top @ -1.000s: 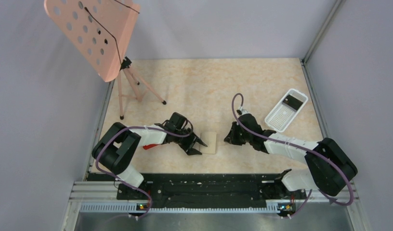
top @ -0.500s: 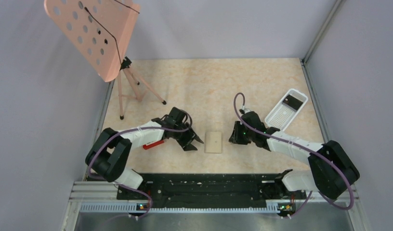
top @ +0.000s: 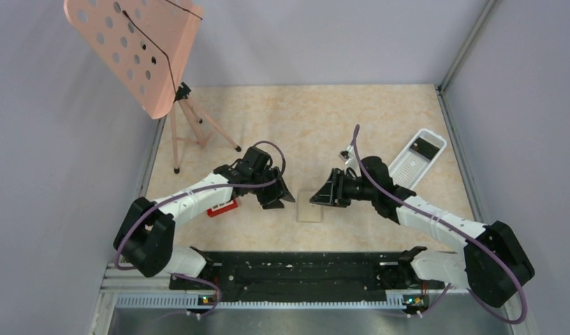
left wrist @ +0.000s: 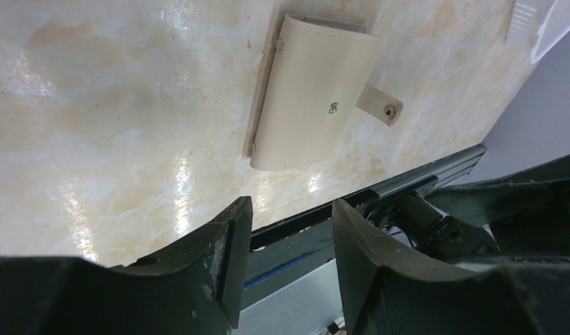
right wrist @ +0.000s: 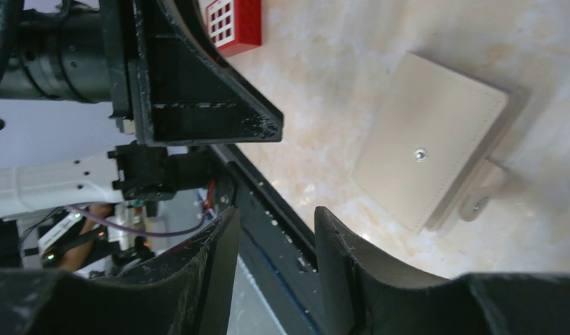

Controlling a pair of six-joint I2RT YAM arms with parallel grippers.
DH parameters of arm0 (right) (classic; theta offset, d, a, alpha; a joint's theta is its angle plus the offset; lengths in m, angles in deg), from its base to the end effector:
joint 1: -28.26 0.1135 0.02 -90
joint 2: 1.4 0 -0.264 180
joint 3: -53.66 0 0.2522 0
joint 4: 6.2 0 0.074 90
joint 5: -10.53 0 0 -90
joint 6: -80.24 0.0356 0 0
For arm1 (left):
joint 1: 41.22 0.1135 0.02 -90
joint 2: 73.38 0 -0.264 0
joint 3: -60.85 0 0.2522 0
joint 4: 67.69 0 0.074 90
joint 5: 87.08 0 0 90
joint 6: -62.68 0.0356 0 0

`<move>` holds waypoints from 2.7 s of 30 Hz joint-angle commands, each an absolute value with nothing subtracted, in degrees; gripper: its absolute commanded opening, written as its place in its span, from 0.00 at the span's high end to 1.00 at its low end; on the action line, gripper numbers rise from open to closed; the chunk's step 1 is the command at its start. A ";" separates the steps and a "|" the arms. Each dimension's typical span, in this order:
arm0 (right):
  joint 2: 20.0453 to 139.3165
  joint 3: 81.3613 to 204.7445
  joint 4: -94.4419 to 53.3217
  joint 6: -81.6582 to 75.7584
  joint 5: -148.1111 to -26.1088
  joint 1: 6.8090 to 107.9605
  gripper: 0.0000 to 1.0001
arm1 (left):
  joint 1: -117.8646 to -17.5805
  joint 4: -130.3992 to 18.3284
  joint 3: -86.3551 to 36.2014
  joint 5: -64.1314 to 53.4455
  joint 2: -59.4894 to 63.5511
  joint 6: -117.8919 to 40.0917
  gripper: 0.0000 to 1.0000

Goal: Take the credit cards out of the card holder
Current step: Open the card holder at the center of the board.

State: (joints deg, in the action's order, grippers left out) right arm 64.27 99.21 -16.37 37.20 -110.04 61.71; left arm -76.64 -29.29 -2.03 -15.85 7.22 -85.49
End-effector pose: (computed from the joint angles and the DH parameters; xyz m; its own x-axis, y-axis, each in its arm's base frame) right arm 0.1889 0.1465 0.2145 -0.9019 0.1584 -0.4018 -0.2664 0.5283 0.8062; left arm 0.2192 -0.1700 0.2078 -0.9472 -0.3135 -0.0670 -0.2083 0.7609 -0.6145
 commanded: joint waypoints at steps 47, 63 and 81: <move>79.41 96.90 -8.72 34.31 -105.67 59.37 0.61 | -83.91 -45.48 -4.31 -20.14 24.21 -82.45 0.71; 73.85 96.71 -12.75 34.22 -105.22 59.40 0.68 | -84.99 -41.63 -6.26 -18.33 22.90 -82.26 0.62; 73.23 96.14 -6.69 37.88 -108.36 62.05 0.73 | -84.64 -21.84 -10.25 0.35 4.11 -83.43 0.49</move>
